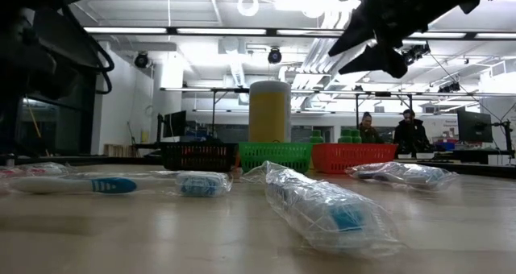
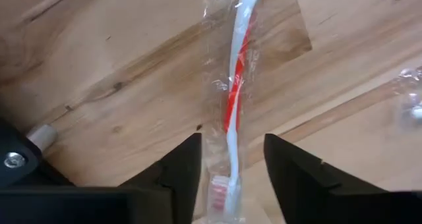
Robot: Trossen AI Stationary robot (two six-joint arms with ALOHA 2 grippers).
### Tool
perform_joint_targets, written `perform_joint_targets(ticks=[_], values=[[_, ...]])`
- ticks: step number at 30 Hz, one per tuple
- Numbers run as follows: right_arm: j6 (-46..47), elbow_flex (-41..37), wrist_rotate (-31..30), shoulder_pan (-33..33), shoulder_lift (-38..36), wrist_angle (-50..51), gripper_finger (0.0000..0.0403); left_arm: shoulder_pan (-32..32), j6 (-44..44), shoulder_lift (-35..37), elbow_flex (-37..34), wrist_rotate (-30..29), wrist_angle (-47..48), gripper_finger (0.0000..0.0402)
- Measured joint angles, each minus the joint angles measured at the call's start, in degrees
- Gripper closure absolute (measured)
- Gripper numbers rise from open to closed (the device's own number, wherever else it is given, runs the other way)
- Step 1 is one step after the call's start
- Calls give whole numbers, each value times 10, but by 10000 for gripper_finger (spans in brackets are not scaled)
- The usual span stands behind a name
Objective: Pick & Place Travel size toiletries
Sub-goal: Put the red toothbrush into the black bin
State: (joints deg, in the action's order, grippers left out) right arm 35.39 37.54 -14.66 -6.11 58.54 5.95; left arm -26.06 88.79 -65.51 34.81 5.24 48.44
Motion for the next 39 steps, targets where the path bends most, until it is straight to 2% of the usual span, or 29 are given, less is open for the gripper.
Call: perform_joint_targets(ticks=[7, 13, 17, 22, 29, 36, 39], values=[[8, 0, 0, 4, 0, 7, 172, -3, 0, -35, 0, 0, 6, 161], [9, 0, -4, 9, 0, 6, 172, -2, -19, -83, 0, 5, -50, 151], [15, 0, -4, 9, 0, 6, 172, -3, -19, -117, 2, 23, -52, 155], [19, 0, -3, 9, 0, 7, 172, -3, -29, -152, 3, 45, -54, 186], [19, 0, -2, 9, 0, 7, 172, -3, -36, -158, 2, 60, -63, 274], [19, 0, -2, 9, 0, 7, 172, -2, -93, -159, 1, 65, -59, 373], [19, 0, -2, 9, 0, 7, 172, -2, -108, -142, 7, 64, -53, 384]])
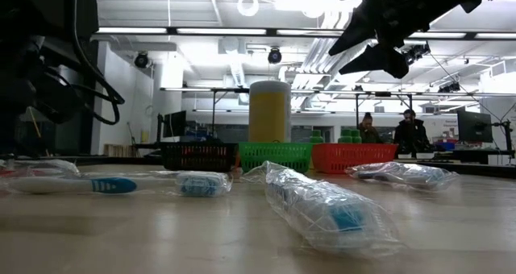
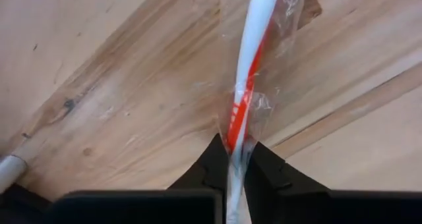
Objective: Pick & Place Travel size toiletries
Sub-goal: Put the red toothbrush into the black bin
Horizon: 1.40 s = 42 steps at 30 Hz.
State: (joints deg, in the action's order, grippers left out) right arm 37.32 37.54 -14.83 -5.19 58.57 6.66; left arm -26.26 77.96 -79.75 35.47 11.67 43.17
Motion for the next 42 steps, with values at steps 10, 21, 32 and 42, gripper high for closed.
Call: perform_joint_targets(ticks=[10, 21, 32, 42], values=[[4, -1, 4, 0, 0, 0, 172, 12, -27, 87, 42, -119, 39, 383], [4, -1, 12, 0, 0, -1, 172, 229, -314, 109, 137, -198, 32, 383], [0, -1, 18, 0, 0, -2, 172, 506, -658, 13, 310, -151, 21, 383], [-11, -1, 19, 0, 0, 0, 172, 583, -749, -150, 418, -122, 66, 383]])
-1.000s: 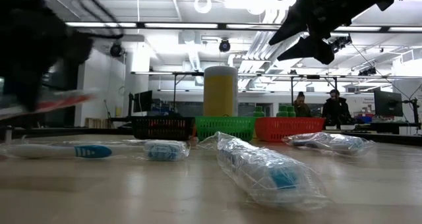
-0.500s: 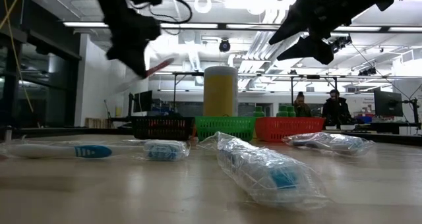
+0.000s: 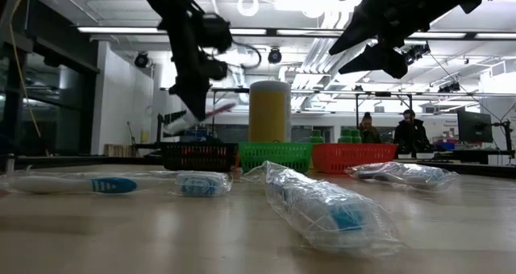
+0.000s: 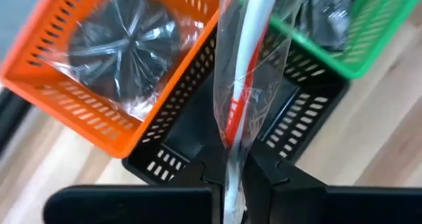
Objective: Pick & Place Travel size toiletries
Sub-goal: Put the red toothbrush into the black bin, then put the blue toothbrush into the black bin
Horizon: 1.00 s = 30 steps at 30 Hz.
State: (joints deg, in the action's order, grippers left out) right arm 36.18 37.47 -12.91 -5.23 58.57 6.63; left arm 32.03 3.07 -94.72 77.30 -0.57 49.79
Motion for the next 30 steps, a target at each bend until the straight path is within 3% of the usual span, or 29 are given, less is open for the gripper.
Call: perform_joint_targets(ticks=[10, 30], values=[[0, 0, 0, 0, 0, 1, 172, -6, 17, -72, 4, -2, 2, 374], [-2, 0, 0, 0, 0, 1, 172, -5, 26, -75, 4, 16, 28, 328]])
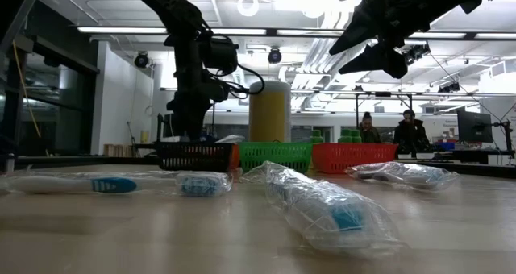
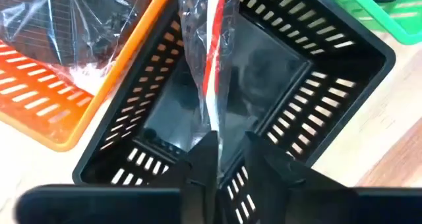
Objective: Pick & Place Travel size toiletries
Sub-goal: Put the blue toothbrush into the black bin
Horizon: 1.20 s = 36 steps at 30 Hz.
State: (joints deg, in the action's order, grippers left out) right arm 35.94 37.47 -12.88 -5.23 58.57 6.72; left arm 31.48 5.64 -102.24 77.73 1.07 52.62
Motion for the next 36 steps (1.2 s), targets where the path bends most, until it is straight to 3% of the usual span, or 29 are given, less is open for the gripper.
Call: perform_joint_targets(ticks=[8, 16, 19, 24, 28, 33, 36], values=[[22, 0, 31, 0, 0, 0, 172, -4, 40, 55, 0, -1, 59, 275], [174, 0, 107, 7, 0, 48, 172, -89, 93, 195, 0, -75, 124, 273], [180, 0, 131, 33, 0, 45, 172, -133, 116, 259, -10, -100, 112, 273], [242, 0, 70, 88, 0, 15, 172, -202, 173, 370, -60, -136, 89, 273], [270, 6, 59, 120, 11, -8, 172, -255, 226, 452, -106, -182, 88, 273], [259, 78, 57, 148, 52, 2, 189, -313, 267, 538, -165, -200, 67, 273], [245, 136, 67, 150, 90, 62, 209, -331, 284, 574, -198, -203, 62, 273]])
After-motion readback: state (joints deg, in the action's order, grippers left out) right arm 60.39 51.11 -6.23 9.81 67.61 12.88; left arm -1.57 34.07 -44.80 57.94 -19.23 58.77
